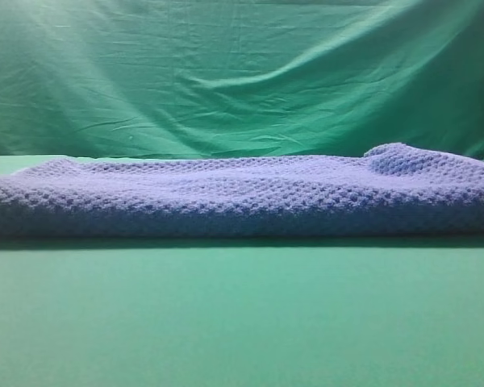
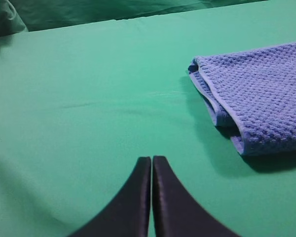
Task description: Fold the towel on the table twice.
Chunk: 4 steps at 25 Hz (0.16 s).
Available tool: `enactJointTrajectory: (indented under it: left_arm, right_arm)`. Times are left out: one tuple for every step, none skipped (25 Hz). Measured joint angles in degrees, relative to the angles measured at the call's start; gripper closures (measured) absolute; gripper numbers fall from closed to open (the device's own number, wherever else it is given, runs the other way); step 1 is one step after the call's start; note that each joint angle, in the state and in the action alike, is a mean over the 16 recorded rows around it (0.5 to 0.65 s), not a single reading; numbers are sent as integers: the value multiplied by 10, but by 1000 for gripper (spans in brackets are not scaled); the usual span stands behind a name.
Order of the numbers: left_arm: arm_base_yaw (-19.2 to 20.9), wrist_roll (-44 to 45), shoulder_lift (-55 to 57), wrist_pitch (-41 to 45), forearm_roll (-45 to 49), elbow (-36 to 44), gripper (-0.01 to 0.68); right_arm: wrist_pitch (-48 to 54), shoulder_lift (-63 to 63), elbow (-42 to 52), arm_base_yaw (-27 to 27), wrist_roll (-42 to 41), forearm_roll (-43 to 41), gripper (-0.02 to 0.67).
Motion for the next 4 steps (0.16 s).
enactJointTrajectory:
  left_arm:
    - [0, 0, 0, 0, 0, 0, 673]
    - [0, 0, 0, 0, 0, 0, 673]
    - [0, 0, 0, 0, 0, 0, 673]
    - [0, 0, 0, 0, 0, 0, 673]
  right_arm:
    - [0, 0, 0, 0, 0, 0, 649]
    - [0, 0, 0, 0, 0, 0, 649]
    - [0, 0, 0, 0, 0, 0, 649]
    - [0, 0, 0, 0, 0, 0, 649]
